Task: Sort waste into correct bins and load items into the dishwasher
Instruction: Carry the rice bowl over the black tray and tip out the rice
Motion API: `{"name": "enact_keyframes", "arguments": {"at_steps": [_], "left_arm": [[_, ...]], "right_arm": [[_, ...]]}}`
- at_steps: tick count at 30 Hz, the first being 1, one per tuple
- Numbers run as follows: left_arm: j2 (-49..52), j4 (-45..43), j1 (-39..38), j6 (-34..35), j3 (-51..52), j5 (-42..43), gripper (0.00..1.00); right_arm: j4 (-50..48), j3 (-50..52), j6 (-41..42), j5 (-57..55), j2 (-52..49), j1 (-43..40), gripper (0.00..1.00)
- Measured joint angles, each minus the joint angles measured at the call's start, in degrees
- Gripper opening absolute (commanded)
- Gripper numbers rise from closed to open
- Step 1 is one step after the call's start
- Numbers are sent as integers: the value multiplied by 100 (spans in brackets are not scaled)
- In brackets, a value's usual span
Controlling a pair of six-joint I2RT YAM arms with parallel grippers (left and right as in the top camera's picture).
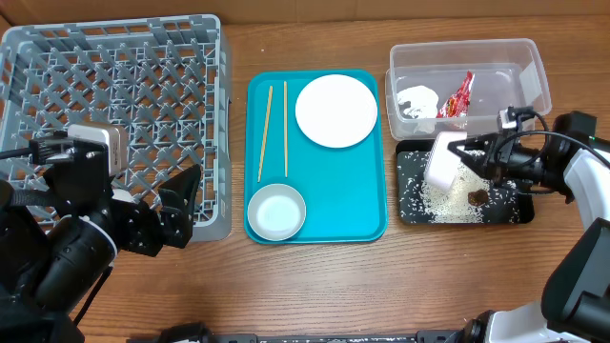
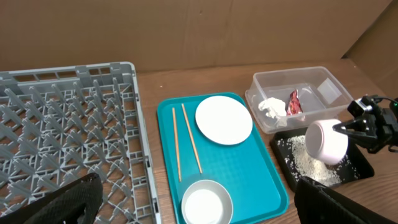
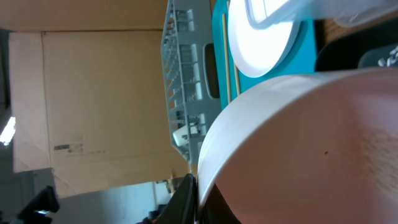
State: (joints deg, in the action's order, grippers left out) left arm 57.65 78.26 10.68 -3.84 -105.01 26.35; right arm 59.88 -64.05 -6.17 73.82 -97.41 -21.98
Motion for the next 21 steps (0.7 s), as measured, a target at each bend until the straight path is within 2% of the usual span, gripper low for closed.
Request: {"name": "enact_keyframes", "arguments": {"at_steps": [4, 14, 16, 21], "left_arm": [[0, -2, 0, 0, 0, 0, 100], [0, 0, 0, 0, 0, 0, 100], [0, -2, 0, 0, 0, 0, 100], [0, -2, 0, 0, 0, 0, 99]], "right_arm": [[-46, 2, 111, -273, -9, -2, 4], [295, 4, -271, -177, -37, 2, 4], [15, 4, 31, -389, -39, 4, 4], [162, 7, -116, -116, -42, 15, 4]]}}
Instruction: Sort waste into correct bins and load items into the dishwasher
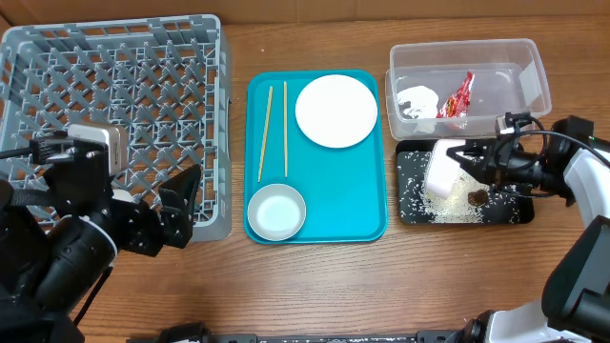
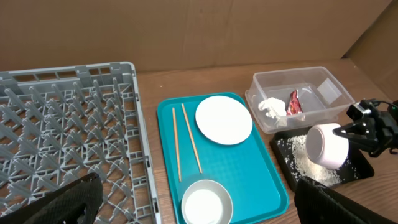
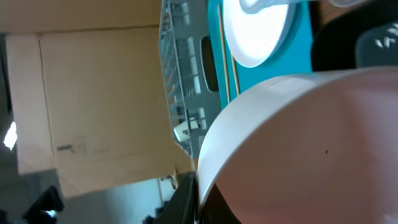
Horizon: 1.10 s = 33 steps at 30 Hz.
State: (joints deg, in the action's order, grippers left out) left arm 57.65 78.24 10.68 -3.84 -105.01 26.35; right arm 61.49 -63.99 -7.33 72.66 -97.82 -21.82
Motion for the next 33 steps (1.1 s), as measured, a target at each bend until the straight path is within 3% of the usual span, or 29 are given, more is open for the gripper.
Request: {"name": "enact_keyframes", "arguments": {"at_steps": [18, 24, 28, 33], "left_arm": [[0, 0, 0, 0, 0, -2, 100], [0, 0, 0, 0, 0, 0, 100], [0, 0, 0, 0, 0, -2, 100], [0, 0, 0, 0, 0, -2, 100]], "right_arm": [[-166, 0, -232, -76, 0, 136, 4], [435, -227, -282, -442, 2, 286, 4], [953, -876, -350, -1152, 76, 870, 4], [772, -1366, 24, -2391, 382, 2417, 4]]}}
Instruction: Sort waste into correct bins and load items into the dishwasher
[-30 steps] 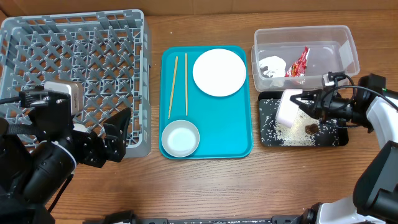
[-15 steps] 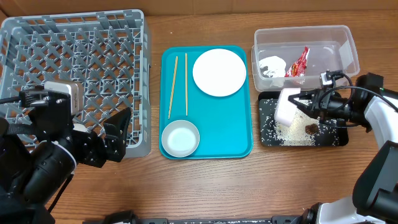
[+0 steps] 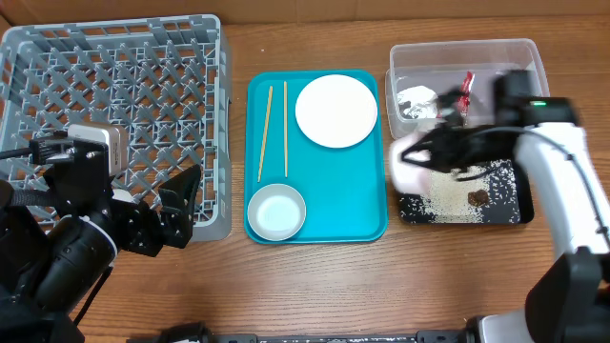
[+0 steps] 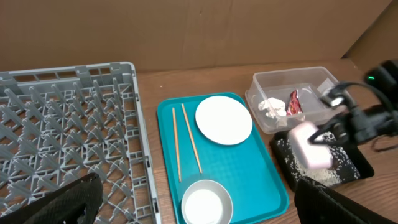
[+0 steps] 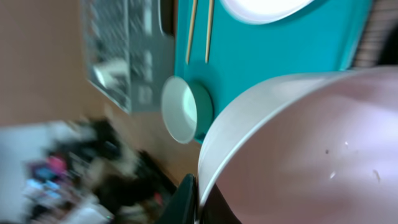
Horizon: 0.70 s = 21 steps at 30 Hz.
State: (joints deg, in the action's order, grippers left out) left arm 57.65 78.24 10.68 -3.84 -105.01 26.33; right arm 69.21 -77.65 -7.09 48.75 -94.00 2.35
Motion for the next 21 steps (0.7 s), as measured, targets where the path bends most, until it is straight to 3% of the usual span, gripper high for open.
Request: {"name": "enact_keyframes", "arguments": {"at_steps": [6, 10, 16, 21], "left_arm": [[0, -2, 0, 0, 0, 2, 100], [0, 0, 0, 0, 0, 2, 100], [0, 0, 0, 0, 0, 0, 100], [0, 0, 0, 0, 0, 0, 100]], "right_arm": [[-664, 4, 1051, -1725, 24, 2155, 4], [-1075, 9, 1598, -2527, 17, 2949, 4], [-1344, 9, 1915, -2835, 17, 3204, 4], [-1390, 9, 1998, -2332, 20, 2645, 4]]}}
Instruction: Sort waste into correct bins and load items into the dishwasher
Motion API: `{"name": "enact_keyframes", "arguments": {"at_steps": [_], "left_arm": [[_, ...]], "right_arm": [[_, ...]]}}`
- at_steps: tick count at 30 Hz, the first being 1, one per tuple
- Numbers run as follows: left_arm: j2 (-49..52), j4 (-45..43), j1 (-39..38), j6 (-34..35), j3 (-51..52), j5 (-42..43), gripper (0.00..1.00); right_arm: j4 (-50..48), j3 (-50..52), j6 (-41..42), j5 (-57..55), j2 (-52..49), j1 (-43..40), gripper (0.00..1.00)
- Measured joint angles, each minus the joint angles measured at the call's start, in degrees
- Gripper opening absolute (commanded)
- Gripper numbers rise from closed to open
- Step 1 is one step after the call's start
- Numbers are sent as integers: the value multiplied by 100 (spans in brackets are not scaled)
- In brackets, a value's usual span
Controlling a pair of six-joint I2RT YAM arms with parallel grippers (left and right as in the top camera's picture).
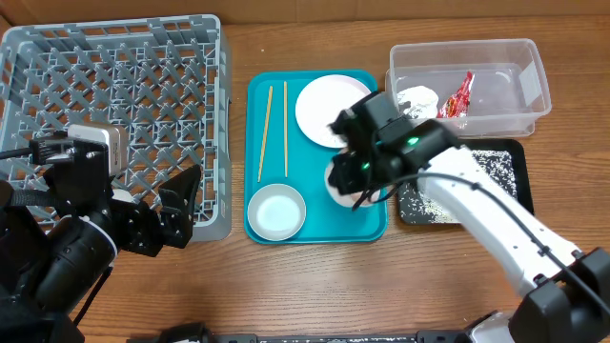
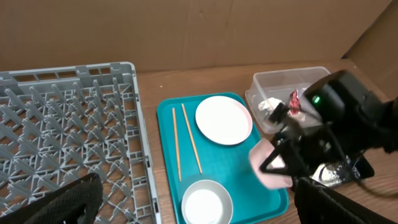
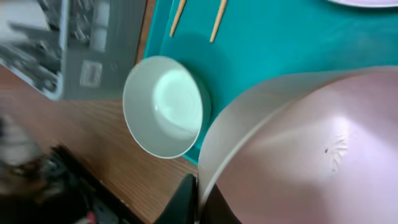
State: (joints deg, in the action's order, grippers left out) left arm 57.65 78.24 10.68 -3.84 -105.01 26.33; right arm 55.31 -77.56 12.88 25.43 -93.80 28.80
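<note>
My right gripper (image 1: 355, 177) is shut on the rim of a white bowl (image 3: 298, 149), which it holds over the right half of the teal tray (image 1: 315, 229). The same bowl (image 2: 270, 165) shows in the left wrist view, just right of the small white bowl (image 1: 276, 211). On the tray also lie a white plate (image 1: 322, 105) and two chopsticks (image 1: 272, 129). My left gripper (image 1: 181, 210) stands open and empty by the near right corner of the grey dish rack (image 1: 114, 95).
A clear bin (image 1: 496, 86) at the back right holds a crumpled tissue (image 1: 419, 98) and a red wrapper (image 1: 460, 93). In front of it lies a black tray (image 1: 496, 205) strewn with rice, partly under my right arm.
My right gripper has moved left with the bowl, from the left edge of the black tray to over the teal tray beside the small bowl. The left arm has not moved.
My right gripper held the white bowl tipped over the black tray, with rice lying below it, at both first moments. Then it had the bowl at the black tray's left edge, and now it holds it over the teal tray.
</note>
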Motion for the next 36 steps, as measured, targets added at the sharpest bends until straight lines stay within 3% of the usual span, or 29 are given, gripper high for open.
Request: {"name": "enact_keyframes", "arguments": {"at_steps": [7, 15, 27, 36], "left_arm": [[0, 0, 0, 0, 0, 2, 99], [0, 0, 0, 0, 0, 2, 100], [0, 0, 0, 0, 0, 2, 100], [0, 0, 0, 0, 0, 2, 100]], "right_arm": [[92, 2, -431, 2356, 0, -2236, 4], [1464, 20, -1585, 4177, 0, -4478, 4], [1659, 33, -2977, 5842, -2, -4789, 4], [1694, 44, -2826, 5318, -205, -4870, 4]]}}
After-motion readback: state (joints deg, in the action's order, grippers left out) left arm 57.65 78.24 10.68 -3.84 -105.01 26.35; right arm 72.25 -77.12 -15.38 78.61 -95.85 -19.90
